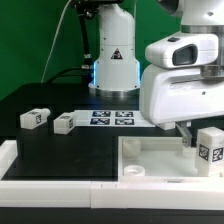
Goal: Assemble one leg
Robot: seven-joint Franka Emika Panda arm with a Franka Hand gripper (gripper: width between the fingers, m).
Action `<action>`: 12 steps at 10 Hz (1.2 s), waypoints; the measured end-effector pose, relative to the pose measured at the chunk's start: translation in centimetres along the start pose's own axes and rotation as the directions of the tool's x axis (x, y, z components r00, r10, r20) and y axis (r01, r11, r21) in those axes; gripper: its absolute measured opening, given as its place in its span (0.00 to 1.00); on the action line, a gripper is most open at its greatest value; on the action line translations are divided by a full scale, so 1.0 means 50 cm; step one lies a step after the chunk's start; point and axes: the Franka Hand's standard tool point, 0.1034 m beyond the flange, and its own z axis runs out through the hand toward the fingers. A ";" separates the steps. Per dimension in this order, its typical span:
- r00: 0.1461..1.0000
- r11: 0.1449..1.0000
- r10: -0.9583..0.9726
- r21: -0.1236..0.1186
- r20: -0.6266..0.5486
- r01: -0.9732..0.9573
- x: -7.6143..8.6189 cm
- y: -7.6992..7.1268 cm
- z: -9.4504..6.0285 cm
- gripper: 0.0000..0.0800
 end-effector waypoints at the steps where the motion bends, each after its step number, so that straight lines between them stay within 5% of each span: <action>1: 0.999 0.999 0.036 0.002 0.000 -0.036 0.000 -0.001 0.000 0.44; 4: 0.873 0.873 0.487 0.003 0.003 -0.487 -0.001 -0.006 0.002 0.36; 6: 0.661 0.661 0.750 0.012 0.014 -0.750 -0.002 -0.004 0.003 0.36; 9: 0.298 0.298 0.955 0.002 0.011 -0.955 -0.002 -0.007 0.004 0.36; 12: 0.192 0.192 0.981 0.006 0.022 -0.981 -0.001 -0.007 0.005 0.36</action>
Offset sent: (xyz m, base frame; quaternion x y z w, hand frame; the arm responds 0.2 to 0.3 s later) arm -0.0018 -0.0042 -0.0004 -0.0232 -0.0124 0.3016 0.9531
